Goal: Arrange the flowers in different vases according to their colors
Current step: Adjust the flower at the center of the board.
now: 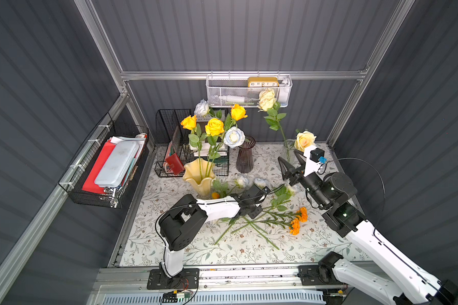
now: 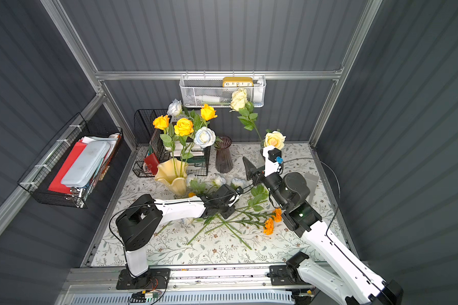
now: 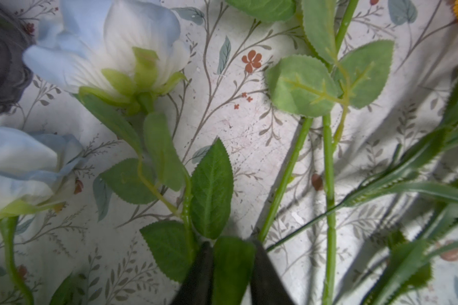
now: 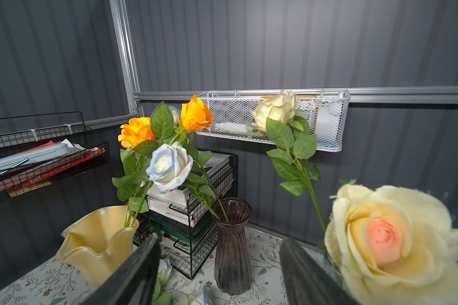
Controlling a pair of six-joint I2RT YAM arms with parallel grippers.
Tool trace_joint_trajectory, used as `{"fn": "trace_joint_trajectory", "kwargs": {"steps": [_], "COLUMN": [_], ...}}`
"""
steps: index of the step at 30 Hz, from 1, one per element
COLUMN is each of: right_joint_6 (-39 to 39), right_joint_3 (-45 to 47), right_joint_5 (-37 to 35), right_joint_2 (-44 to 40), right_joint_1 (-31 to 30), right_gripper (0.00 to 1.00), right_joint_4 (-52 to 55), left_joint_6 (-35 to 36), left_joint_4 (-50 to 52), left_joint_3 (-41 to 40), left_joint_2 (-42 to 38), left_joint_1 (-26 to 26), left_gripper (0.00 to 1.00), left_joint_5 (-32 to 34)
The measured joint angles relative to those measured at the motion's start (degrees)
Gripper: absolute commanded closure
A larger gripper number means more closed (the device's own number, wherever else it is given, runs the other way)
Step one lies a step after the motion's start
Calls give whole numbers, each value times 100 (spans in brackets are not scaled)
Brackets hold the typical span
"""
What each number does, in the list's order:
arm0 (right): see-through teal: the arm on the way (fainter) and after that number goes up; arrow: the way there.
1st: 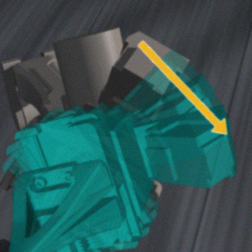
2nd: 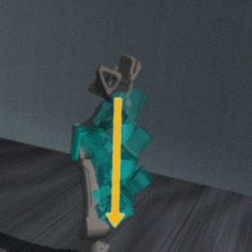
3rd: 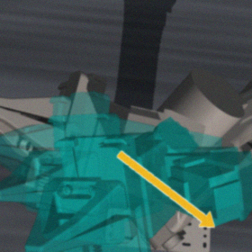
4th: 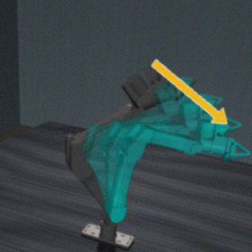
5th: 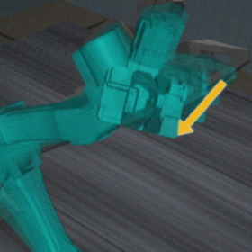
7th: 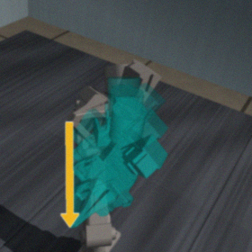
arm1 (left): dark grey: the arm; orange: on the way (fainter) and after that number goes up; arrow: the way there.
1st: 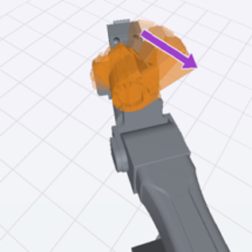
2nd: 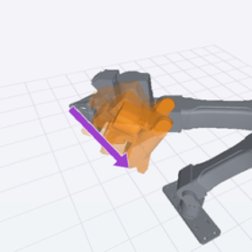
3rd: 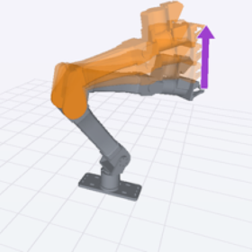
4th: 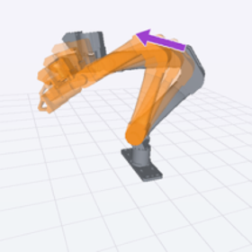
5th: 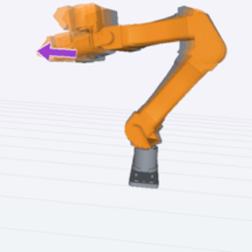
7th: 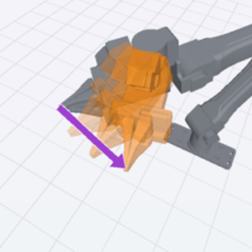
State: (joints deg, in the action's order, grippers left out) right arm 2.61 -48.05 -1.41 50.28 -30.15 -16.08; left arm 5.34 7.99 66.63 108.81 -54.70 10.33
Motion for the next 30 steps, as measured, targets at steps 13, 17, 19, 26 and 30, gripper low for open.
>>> {"fn": "trace_joint_trajectory", "kwargs": {"steps": [13, 17, 19, 26, 30], "right_joint_6": [-44, -92, -138, -247, -304], "right_joint_3": [258, 319, 365, 457, 461], "right_joint_5": [-98, -125, -131, -140, -122], "right_joint_2": [-520, -595, -647, -743, -767], "right_joint_1": [0, 0, 0, 0, 0], "right_gripper": [23, 23, 23, 23, 23], "right_joint_4": [503, 723, 791, 953, 1080], "left_joint_6": [660, 542, 442, -76, -793], "left_joint_4": [-243, 42, 149, 452, 538], "left_joint_3": [-389, -260, -212, -199, -234], "left_joint_2": [-688, -693, -756, -927, -1110], "left_joint_1": [7, 76, 114, 101, 101], "left_gripper": [50, 53, 54, 50, 47], "left_joint_5": [855, 640, 367, -286, -531]}}
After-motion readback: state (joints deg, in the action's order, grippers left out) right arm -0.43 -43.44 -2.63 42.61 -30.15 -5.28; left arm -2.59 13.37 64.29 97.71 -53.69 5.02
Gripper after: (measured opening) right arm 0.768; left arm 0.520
